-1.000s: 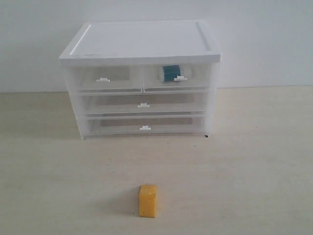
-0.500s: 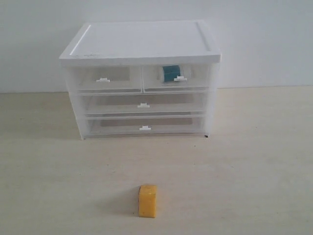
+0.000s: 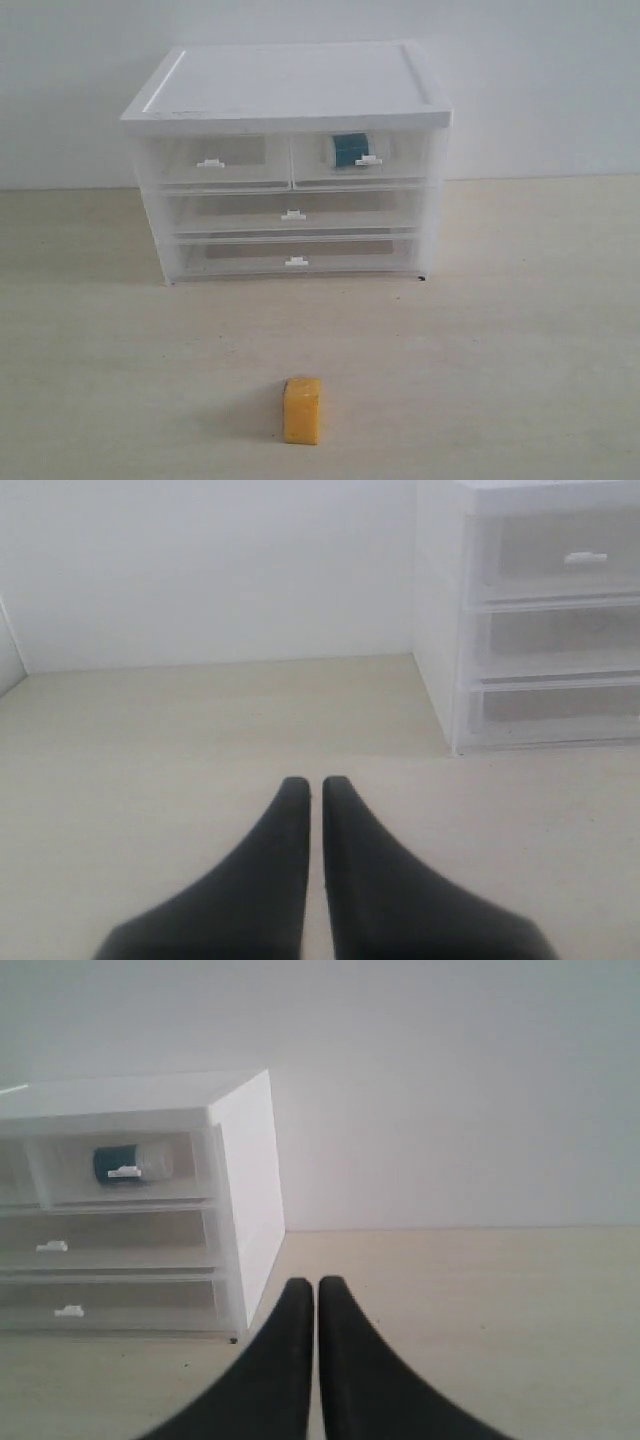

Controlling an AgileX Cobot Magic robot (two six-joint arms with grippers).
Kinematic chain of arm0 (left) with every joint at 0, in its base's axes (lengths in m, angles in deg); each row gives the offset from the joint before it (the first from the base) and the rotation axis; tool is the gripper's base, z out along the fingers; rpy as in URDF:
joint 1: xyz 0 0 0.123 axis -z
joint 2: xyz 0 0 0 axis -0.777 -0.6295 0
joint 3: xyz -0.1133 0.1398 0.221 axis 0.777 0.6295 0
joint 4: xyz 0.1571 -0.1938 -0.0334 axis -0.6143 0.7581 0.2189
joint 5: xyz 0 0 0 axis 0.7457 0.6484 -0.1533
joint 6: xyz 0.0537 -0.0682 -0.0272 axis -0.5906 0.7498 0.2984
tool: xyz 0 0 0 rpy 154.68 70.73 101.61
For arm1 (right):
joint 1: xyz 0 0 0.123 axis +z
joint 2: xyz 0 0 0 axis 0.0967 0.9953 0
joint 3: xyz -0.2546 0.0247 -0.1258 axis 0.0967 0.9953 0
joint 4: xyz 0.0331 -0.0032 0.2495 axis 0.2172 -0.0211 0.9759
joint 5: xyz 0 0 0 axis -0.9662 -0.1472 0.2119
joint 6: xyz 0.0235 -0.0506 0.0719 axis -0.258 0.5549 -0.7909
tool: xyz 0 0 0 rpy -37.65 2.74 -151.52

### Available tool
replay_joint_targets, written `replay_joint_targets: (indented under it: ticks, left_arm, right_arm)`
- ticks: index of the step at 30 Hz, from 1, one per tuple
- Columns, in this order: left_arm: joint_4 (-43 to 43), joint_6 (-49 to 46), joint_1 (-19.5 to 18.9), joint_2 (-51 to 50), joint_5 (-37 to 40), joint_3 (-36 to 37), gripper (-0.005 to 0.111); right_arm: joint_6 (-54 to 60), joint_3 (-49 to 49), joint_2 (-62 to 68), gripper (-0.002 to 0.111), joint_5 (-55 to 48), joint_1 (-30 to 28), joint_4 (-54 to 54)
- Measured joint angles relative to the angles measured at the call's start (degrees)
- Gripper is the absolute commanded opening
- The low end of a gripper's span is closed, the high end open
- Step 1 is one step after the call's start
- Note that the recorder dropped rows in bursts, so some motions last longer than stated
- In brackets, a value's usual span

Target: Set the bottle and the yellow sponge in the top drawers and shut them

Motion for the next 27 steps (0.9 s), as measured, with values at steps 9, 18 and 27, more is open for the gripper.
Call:
replay_joint_targets:
  ticks: [9, 18, 27]
  left_arm:
    - [0.0, 0.0, 0.0, 0.0, 0.0, 0.0, 0.004]
    - [0.0, 0.0, 0.0, 0.0, 0.0, 0.0, 0.004]
    - [0.0, 0.0, 0.0, 0.0, -0.7, 0.0, 0.004]
  right_arm:
    - [1.5, 0.0, 0.0, 0.000, -3.4, 0.0, 0.0]
    - [1.6, 0.3, 0.0, 0.000, -3.6, 0.0, 0.0]
    - [1.3, 0.3, 0.0, 0.000, -10.8, 0.0, -0.1]
